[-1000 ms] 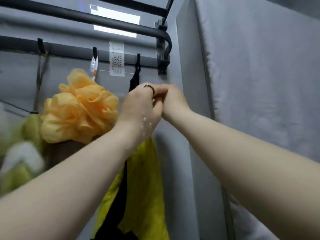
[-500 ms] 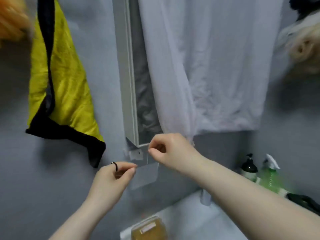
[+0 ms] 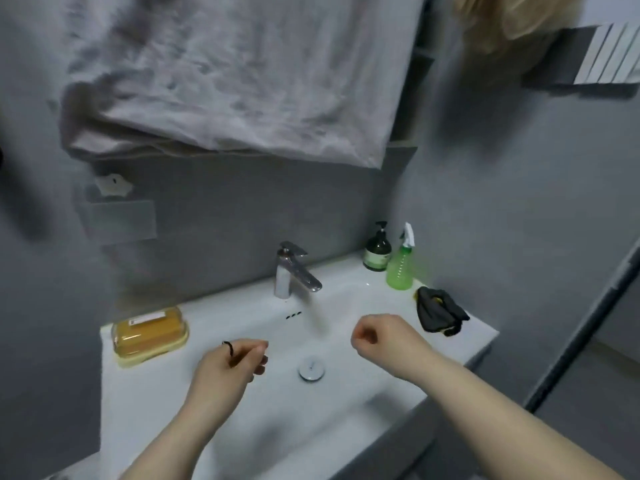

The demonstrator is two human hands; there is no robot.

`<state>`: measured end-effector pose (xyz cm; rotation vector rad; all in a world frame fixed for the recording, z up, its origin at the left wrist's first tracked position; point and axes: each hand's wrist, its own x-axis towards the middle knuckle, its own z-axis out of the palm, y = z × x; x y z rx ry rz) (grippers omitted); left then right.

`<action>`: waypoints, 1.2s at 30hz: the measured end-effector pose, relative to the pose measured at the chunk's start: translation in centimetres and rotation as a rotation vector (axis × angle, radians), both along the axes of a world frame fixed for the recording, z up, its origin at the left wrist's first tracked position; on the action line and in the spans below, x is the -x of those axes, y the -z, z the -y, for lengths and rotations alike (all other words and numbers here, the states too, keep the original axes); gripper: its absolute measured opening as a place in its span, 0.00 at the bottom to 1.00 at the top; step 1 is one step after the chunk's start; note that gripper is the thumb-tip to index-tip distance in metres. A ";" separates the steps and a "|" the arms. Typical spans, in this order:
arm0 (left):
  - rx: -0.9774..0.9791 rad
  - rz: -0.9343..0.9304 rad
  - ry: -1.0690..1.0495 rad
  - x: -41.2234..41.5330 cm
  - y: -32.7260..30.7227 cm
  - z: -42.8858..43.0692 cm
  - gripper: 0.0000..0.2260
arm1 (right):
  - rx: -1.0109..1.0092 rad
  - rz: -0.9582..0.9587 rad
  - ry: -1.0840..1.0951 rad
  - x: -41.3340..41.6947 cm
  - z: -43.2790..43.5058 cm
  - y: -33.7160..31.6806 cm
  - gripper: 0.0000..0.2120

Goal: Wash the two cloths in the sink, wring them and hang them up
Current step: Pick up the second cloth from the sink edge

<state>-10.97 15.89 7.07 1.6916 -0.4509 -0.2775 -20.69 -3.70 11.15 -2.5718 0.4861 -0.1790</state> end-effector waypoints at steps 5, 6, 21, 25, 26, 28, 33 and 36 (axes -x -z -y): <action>-0.065 -0.118 0.038 -0.1 3.6 5.1 0.12 | -0.118 -0.106 0.277 1.8 8.8 6.2 0.08; -0.074 -0.138 0.036 -0.4 4.1 6.0 0.11 | -0.134 -0.130 0.342 1.9 10.4 7.1 0.10; -0.168 -0.322 0.110 -6.0 7.9 20.6 0.10 | 0.017 -0.172 0.532 -1.9 27.3 12.2 0.19; -0.230 -0.314 0.067 -7.3 8.5 20.5 0.11 | 0.225 -0.387 0.326 -4.9 28.7 14.5 0.31; -0.239 -0.322 0.028 -7.6 8.8 20.3 0.11 | 0.273 -0.436 0.309 -5.6 29.0 15.3 0.32; -0.244 -0.331 -0.044 -8.1 8.9 19.8 0.11 | 0.383 -0.467 0.322 -6.4 29.5 16.3 0.29; -0.269 -0.346 -0.154 -8.4 9.2 20.0 0.11 | 0.466 -0.341 0.217 -8.5 30.6 17.6 0.14; -0.255 -0.341 -0.198 -8.7 8.6 21.1 0.13 | 0.202 -0.200 0.144 -10.8 30.8 15.9 0.13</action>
